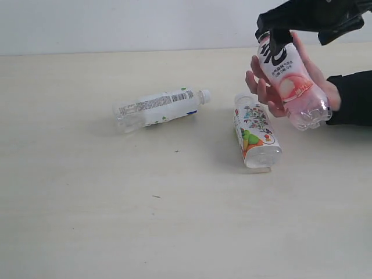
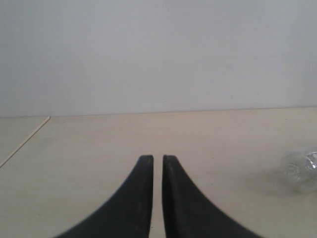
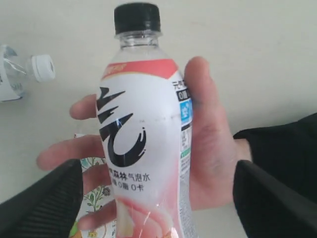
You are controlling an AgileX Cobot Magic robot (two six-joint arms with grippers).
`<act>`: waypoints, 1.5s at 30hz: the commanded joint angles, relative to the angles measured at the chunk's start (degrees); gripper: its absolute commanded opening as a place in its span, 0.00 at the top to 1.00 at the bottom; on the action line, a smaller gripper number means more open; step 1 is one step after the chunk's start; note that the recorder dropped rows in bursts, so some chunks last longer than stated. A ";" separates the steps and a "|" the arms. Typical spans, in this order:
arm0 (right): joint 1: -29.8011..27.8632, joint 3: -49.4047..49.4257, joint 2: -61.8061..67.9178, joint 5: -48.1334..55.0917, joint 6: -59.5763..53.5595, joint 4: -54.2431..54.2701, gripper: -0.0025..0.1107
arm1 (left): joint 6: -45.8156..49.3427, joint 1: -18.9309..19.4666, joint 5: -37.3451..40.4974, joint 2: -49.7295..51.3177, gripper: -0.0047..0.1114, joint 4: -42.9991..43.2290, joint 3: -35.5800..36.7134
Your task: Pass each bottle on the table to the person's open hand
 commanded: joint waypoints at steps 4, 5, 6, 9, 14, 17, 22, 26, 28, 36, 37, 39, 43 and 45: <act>-0.12 8.83 -16.40 -9.15 -5.91 1.52 0.36 | 0.01 0.15 -0.48 -0.36 0.88 -0.18 0.22; -0.12 11.45 -18.95 -10.97 -5.99 1.52 0.41 | 0.01 0.15 -0.48 -0.36 0.88 -0.18 0.22; -0.12 14.26 -22.17 -13.24 -5.99 1.64 0.47 | 0.01 0.15 -0.48 -0.36 0.88 -0.18 0.22; -0.12 22.17 -31.76 -18.09 -6.13 1.97 0.65 | 0.01 0.15 -0.48 -0.36 0.88 -0.18 0.22; -0.12 33.77 -48.92 -23.98 -7.82 2.80 0.93 | 0.01 0.15 -0.48 -0.36 0.88 -0.18 0.22; -0.12 39.32 -58.66 -26.83 -8.07 3.51 0.98 | 0.01 0.15 -0.48 -0.36 0.88 -0.18 0.22; -0.12 46.75 -69.12 -28.89 -8.07 3.40 0.98 | 0.01 0.15 -0.48 -0.36 0.88 -0.18 0.22; -0.12 52.74 -74.58 -30.87 -8.07 3.51 0.98 | 0.01 0.15 -0.48 -0.36 0.88 -0.18 0.22; -0.12 55.31 -77.13 -33.58 -8.07 3.71 0.98 | 0.01 0.15 -0.48 -0.36 0.88 -0.18 0.22; -0.12 57.29 -83.36 -35.80 -7.97 3.71 0.98 | 0.01 0.15 -0.48 -0.36 0.88 -0.18 0.22; -0.12 57.29 -83.68 -35.80 -7.97 3.71 0.98 | 0.01 0.15 -0.48 -0.36 0.88 -0.18 0.22; -0.12 57.29 -84.20 -35.80 -7.85 3.71 0.98 | 0.01 0.15 -0.48 -0.36 0.88 -0.18 0.22; -0.12 57.29 -85.26 -35.80 -7.84 3.71 0.98 | 0.01 0.15 -0.48 -0.36 0.88 -0.18 0.22; -0.12 57.29 -85.77 -35.80 -7.84 3.71 0.98 | 0.01 0.15 -0.48 -0.36 0.88 -0.18 0.22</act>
